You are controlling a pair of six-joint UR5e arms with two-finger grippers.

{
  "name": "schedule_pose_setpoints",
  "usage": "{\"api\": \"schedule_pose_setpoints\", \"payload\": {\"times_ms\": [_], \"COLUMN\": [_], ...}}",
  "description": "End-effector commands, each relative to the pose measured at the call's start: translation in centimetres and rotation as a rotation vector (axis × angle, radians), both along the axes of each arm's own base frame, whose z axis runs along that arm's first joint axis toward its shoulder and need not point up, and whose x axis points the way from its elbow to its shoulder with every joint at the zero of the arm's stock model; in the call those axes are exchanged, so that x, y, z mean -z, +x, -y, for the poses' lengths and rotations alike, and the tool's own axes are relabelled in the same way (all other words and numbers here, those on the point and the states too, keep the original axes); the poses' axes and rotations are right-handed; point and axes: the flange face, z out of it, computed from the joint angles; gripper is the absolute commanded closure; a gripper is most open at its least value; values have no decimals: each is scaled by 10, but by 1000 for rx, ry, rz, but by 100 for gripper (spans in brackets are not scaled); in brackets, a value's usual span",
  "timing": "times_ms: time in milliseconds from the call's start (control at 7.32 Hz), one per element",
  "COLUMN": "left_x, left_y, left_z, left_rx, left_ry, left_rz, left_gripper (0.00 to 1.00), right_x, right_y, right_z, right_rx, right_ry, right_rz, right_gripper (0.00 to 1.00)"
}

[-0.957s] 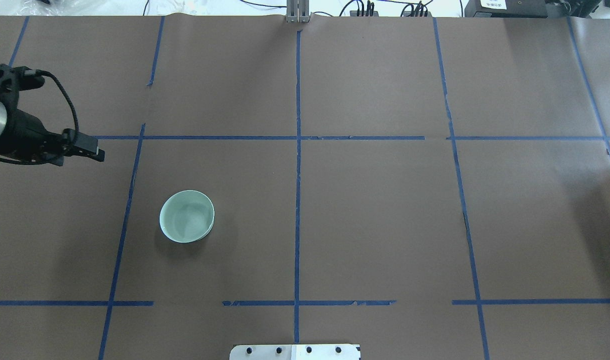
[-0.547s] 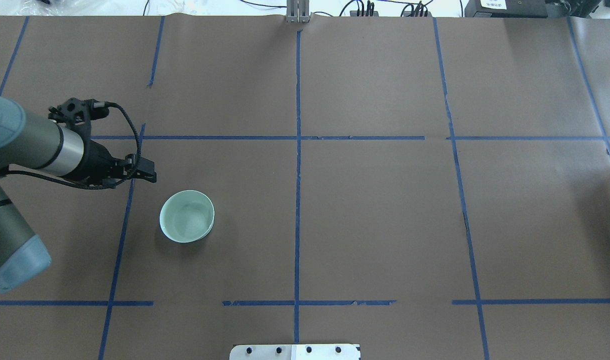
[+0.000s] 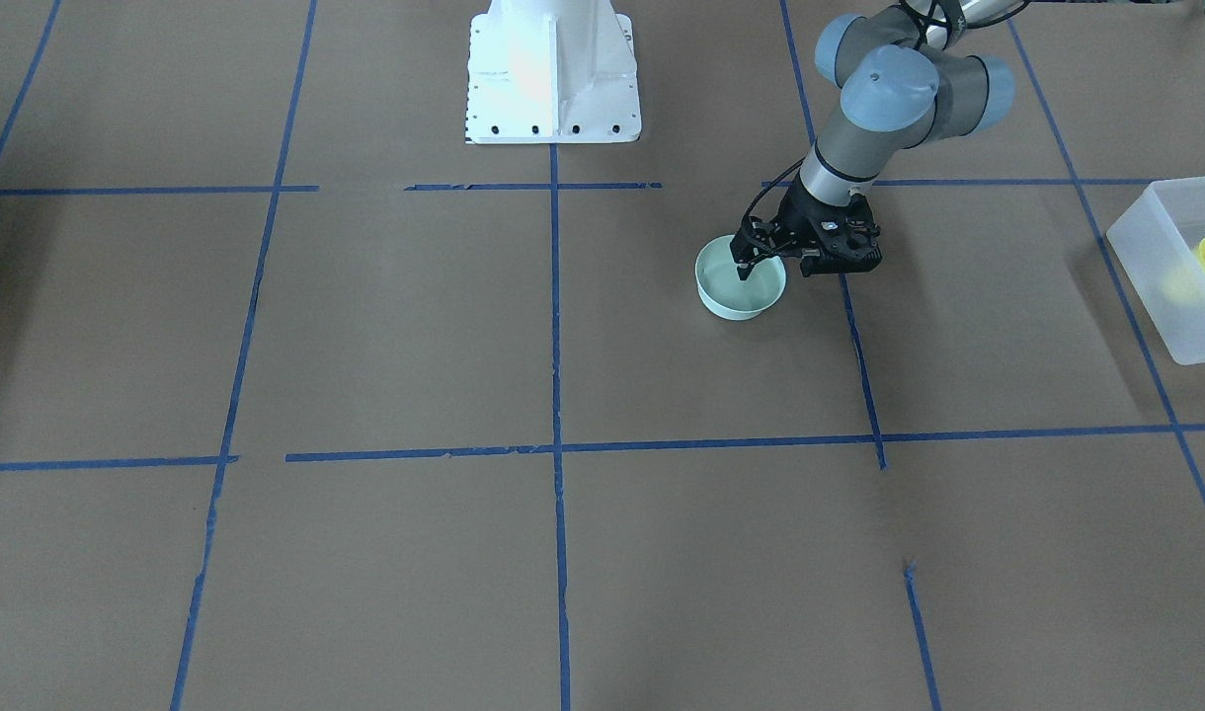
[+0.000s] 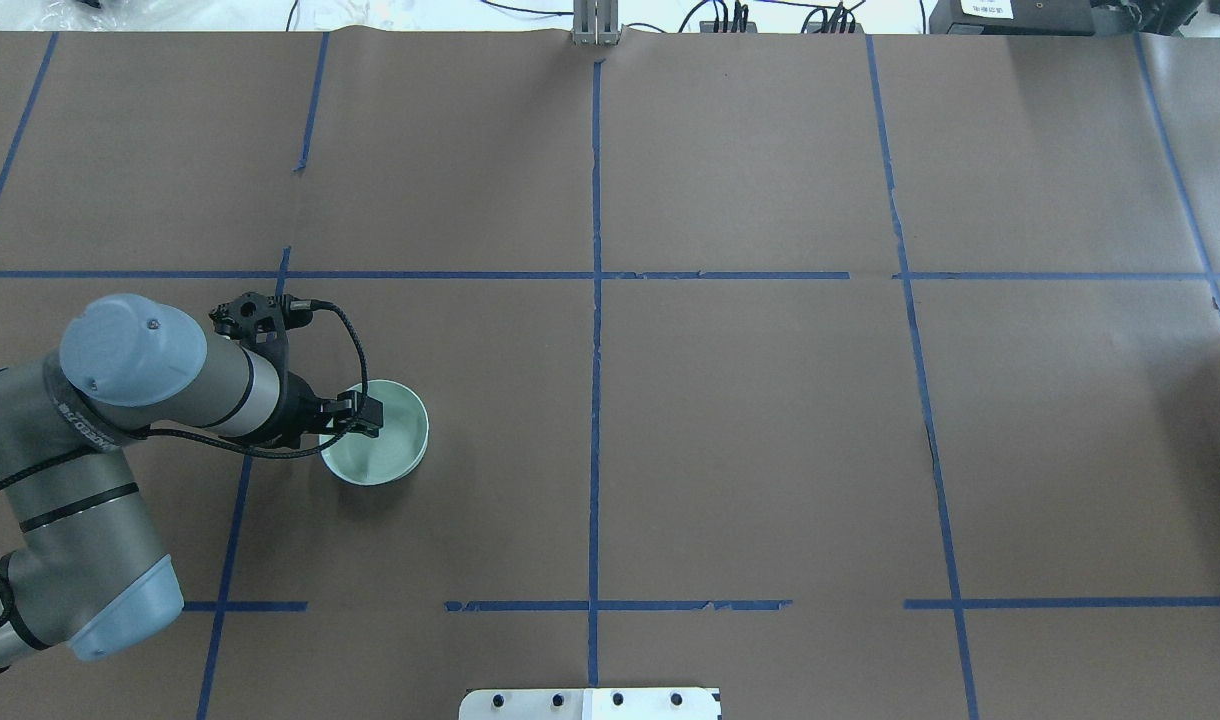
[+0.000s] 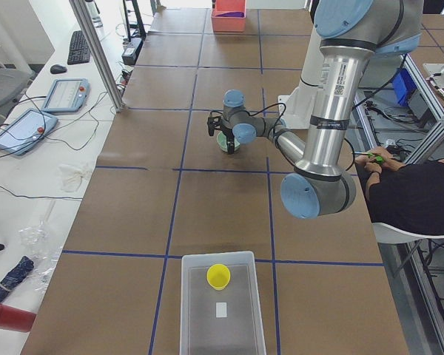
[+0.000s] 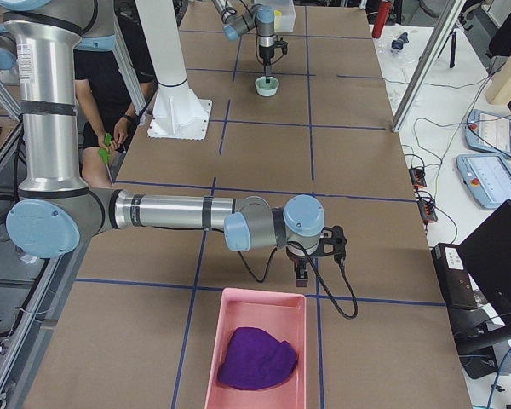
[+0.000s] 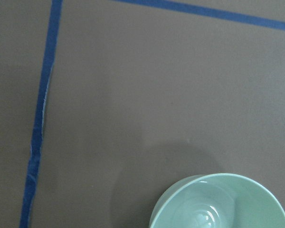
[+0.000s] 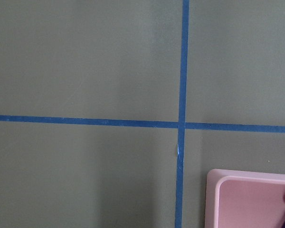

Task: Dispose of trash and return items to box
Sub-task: 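Grasp the pale green bowl rim with the left gripper and lift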

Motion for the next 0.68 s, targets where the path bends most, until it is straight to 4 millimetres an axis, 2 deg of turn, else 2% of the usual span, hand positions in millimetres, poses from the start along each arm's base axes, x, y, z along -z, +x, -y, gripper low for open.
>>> {"api": "schedule_pose_setpoints", "payload": {"times_ms": [0, 137, 547], "left_x": [-2, -4, 1], "left_y": [5, 5, 1], "left_z": [-3, -4, -4], "left_rx": [0, -2, -1], "left_ry": [-5, -6, -5], "left_rz": [7, 9, 5], "left_gripper": [68, 100, 100], "right_x": [1, 1, 1], "right_y": [1, 1, 1], "right_z": [0, 0, -1], "right_rx": [-7, -9, -10], "right_ry": [-1, -1, -1], "right_rz": [-3, -10, -13], "right_gripper": [0, 0, 0]}}
